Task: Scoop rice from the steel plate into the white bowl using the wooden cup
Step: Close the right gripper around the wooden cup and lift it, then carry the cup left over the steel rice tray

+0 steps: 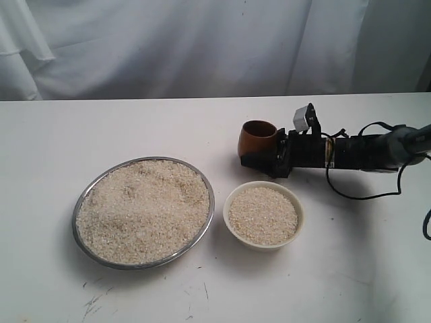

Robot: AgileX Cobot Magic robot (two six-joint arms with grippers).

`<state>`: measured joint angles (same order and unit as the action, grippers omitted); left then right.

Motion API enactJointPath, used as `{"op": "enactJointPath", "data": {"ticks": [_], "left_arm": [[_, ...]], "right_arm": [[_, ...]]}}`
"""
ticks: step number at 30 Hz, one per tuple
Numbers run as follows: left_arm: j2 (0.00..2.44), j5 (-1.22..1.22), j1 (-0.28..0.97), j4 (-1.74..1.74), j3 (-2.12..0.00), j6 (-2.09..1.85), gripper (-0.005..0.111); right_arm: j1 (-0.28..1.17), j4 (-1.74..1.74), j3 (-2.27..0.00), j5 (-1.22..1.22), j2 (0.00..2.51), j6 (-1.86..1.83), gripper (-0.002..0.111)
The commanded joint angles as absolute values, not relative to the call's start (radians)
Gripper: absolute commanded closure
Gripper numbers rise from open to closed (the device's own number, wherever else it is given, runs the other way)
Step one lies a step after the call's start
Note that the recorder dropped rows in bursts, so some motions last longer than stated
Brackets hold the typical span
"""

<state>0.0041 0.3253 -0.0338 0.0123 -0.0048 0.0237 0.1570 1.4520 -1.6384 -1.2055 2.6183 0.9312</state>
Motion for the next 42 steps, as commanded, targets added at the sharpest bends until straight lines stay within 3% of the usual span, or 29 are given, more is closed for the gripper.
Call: {"op": "enactJointPath", "data": {"ticks": [1,6,11,16,22,35,42], "left_arm": [[0.000,0.319,-0.031,0.012,0.000,0.024,0.107],[0.000,0.319,-0.031,0.012,0.000,0.024,0.107],[0.000,0.319,-0.031,0.012,0.000,0.024,0.107],[0.000,0.319,-0.031,0.012,0.000,0.024,0.107],[0.000,0.319,-0.031,0.012,0.000,0.024,0.107],[0.000,0.319,-0.031,0.012,0.000,0.024,0.107],[0.000,0.319,-0.031,0.012,0.000,0.024,0.107]], "right_arm": [[0.161,1.443,-1.645,-1.221,2.551,0.942,0.108],[0.186,1.548,-1.645,-1.112,2.446,1.000,0.108],[0.298,1.744,-1.643,-0.834,2.286,1.154,0.108],[0.427,1.744,-1.645,-0.695,2.201,1.121,0.108],[0.468,1.744,-1.645,-0.395,2.179,0.986,0.108],[0.488,1.744,-1.565,-0.227,2.149,0.801,0.108],[0.554,1.744,-1.414,-0.140,2.101,0.578,0.108]]}}
